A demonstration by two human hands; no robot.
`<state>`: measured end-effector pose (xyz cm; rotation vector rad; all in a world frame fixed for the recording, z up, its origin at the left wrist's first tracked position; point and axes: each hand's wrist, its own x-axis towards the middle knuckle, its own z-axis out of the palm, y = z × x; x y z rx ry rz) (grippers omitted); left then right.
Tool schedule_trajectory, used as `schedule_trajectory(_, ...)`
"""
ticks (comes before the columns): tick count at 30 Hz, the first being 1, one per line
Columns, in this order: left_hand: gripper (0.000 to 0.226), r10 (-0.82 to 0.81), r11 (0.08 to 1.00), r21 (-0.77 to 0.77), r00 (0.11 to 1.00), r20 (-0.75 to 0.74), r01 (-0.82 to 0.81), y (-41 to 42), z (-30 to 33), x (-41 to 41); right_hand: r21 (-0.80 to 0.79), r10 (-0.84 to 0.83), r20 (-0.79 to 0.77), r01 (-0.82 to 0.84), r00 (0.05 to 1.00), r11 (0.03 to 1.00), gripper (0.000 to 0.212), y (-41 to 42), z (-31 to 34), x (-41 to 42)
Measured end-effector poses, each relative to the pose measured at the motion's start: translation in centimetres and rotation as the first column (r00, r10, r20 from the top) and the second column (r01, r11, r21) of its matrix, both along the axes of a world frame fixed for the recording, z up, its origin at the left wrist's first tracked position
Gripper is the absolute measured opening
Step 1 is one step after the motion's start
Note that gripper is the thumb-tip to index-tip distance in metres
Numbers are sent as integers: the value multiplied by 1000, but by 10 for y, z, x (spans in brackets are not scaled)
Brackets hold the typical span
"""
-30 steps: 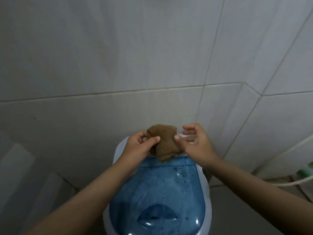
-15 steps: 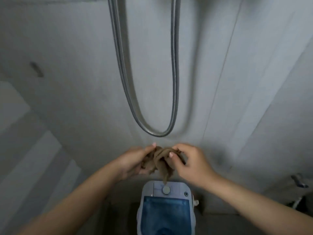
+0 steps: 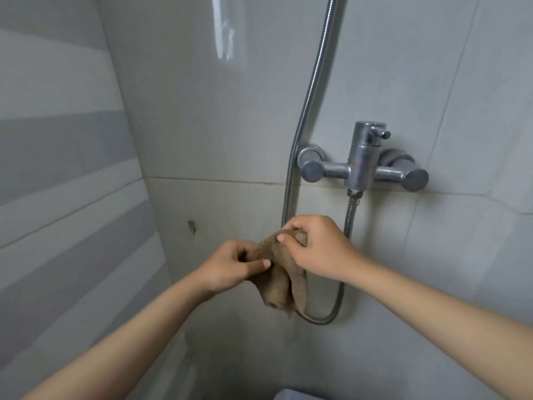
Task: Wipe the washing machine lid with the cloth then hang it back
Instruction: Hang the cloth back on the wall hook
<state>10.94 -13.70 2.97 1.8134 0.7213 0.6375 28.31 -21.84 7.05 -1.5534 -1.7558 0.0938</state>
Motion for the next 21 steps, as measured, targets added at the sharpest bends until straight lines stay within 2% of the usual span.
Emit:
schedule_trajectory(2,41,99,990,108,995,-20,-96,12,5,-17,-3,43,68,-43,997,999,15,14,6,-8)
schedule_trajectory(5,15,244,919,334,968,-63,-210,27,8,-42,10,81,188,-85,979,996,18,38,1,-20)
schedule_trajectory(9,34,357,763,592,933,-50,-260,52,-3,-81,91,176,191,-196,966,976,17,72,-17,-40)
schedule_trajectory(11,26,361,648,727,932,-34,-225,66,-12,-99,144,179,314,-233,933,962,13,90,-27,-52)
schedule_trajectory(13,9,381,513,851,919,-107,-114,72,-16,-108,188,147,451,-254,881,949,19,105,-36,-60)
schedule_trajectory(15,10,426,386,923,887,-179,1,78,-21,-113,223,123,575,-299,809,928,23,123,-44,-69)
schedule_trajectory(16,14,478,361,932,860,-177,-10,83,-22,-116,238,101,629,-315,771,919,23,130,-47,-72)
schedule_trajectory(18,24,496,376,926,850,-178,-26,94,-26,-122,263,52,709,-333,703,906,22,146,-54,-77)
schedule_trajectory(19,28,477,407,912,842,-253,43,98,-26,-123,267,35,738,-340,674,902,22,153,-56,-78)
schedule_trajectory(21,33,490,359,926,821,-293,116,116,-36,-129,273,10,776,-350,631,896,23,166,-60,-83)
